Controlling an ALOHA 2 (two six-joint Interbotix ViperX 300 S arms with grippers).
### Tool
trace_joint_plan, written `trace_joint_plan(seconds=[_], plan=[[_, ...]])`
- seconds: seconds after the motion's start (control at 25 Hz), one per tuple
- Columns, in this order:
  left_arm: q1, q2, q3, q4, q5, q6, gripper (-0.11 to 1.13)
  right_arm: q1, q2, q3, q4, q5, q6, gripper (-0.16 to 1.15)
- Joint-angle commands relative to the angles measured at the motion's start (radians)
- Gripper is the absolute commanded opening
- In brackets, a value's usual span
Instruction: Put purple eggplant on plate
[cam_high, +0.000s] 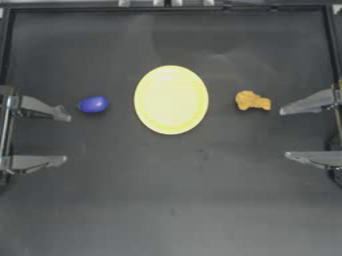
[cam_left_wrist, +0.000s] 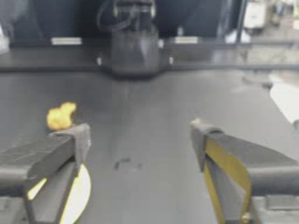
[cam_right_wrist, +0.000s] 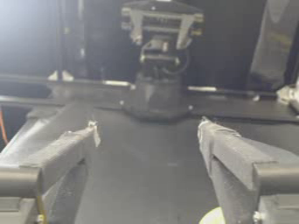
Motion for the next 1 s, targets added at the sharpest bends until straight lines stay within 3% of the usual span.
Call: trace_joint_plan(seconds=[0.04, 0.2, 0.4, 0.6, 1.0], plan=[[0.061, 0.015, -0.058, 0.003, 0.126, 0.003, 1.04, 0.000, 0.003, -0.026, 0.003, 0.005, 0.003, 0.99], [0.160, 0.021, -0.101, 0.025, 0.339, 0.005, 1.03, 0.000, 0.005, -0.026, 0.011, 0.006, 0.003, 0.99], [0.213, 0.023, -0.123, 0.120, 0.495, 0.025, 1.03, -0.014, 0.005, -0.023, 0.015, 0.009, 0.006, 0.99], [0.284, 0.041, -0.135, 0.140, 0.563, 0.031, 1.03, -0.025, 0.005, -0.023, 0.017, 0.009, 0.011, 0.99], [0.385, 0.167, -0.176, 0.144, 0.594, 0.138, 1.04, -0.052, 0.005, -0.012, 0.044, 0.011, 0.011, 0.99]])
